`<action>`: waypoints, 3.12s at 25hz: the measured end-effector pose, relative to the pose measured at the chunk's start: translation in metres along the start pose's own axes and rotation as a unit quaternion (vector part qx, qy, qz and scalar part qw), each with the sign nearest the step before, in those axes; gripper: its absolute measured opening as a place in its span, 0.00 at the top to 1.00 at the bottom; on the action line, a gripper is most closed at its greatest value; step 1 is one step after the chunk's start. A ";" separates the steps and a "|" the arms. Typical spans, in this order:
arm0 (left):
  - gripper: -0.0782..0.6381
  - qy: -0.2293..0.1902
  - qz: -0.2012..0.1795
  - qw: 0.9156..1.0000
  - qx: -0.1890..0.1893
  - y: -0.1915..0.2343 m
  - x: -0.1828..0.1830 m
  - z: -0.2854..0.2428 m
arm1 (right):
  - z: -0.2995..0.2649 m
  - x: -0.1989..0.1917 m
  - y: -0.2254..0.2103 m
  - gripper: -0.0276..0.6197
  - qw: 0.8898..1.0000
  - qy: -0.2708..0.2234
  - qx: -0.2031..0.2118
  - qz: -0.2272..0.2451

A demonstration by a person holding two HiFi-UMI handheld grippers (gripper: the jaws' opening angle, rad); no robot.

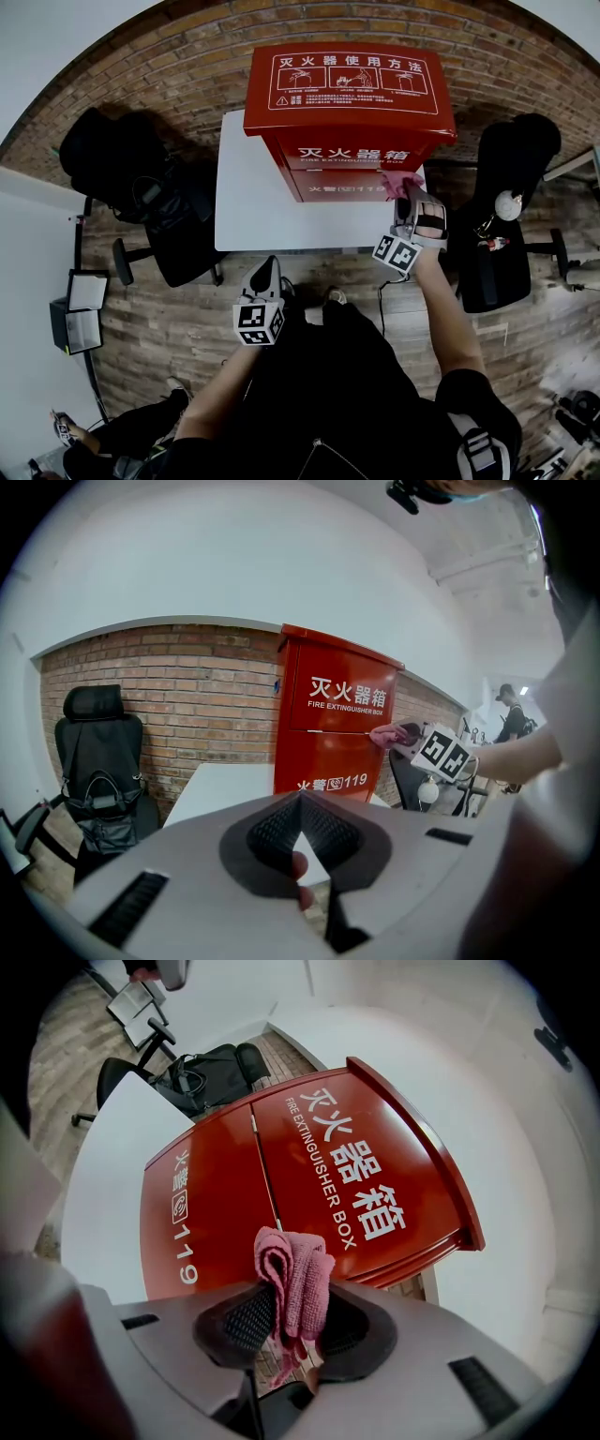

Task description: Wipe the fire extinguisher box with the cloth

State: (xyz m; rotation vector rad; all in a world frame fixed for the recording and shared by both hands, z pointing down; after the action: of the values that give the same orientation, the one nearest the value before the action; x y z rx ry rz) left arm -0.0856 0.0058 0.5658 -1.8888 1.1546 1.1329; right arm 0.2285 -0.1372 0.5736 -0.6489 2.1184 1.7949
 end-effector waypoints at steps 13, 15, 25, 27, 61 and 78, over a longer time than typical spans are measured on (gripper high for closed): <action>0.87 -0.003 0.004 1.000 0.000 0.002 0.001 -0.001 | 0.009 0.020 -0.037 0.77 0.999 -0.024 -0.040 -0.007; 0.87 -0.004 0.005 1.000 0.001 0.002 0.001 -0.002 | 0.011 0.026 -0.045 0.77 0.998 -0.030 -0.048 -0.009; 0.87 -0.009 0.005 1.000 -0.004 -0.001 0.004 -0.005 | 0.021 0.045 -0.078 0.77 0.995 -0.057 -0.081 -0.013; 0.87 -0.010 0.006 1.000 -0.003 -0.001 0.005 -0.005 | 0.022 0.048 -0.084 0.77 0.994 -0.061 -0.086 -0.011; 0.87 -0.056 -0.011 0.995 -0.082 0.052 0.045 -0.013 | 0.076 0.100 -0.123 0.77 0.979 -0.083 -0.104 -0.156; 0.87 -0.155 -0.048 0.976 -0.146 0.099 0.096 0.011 | 0.176 0.160 -0.061 0.78 0.838 -0.019 0.044 -0.543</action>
State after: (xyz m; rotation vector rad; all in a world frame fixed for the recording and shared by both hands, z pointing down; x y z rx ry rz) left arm -0.1561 -0.0594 0.4662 -1.8687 0.7471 1.5448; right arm 0.1106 0.0035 0.4110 -1.3880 1.2634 1.0123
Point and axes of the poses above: the fingertips, and each gripper's own axes: z backward along the fingers, y to its left, x out of its top, the point moved 4 cm from there along z, backward along the fingers, and after that the axes turned 14 degrees about -z, right-handed, at the moved point
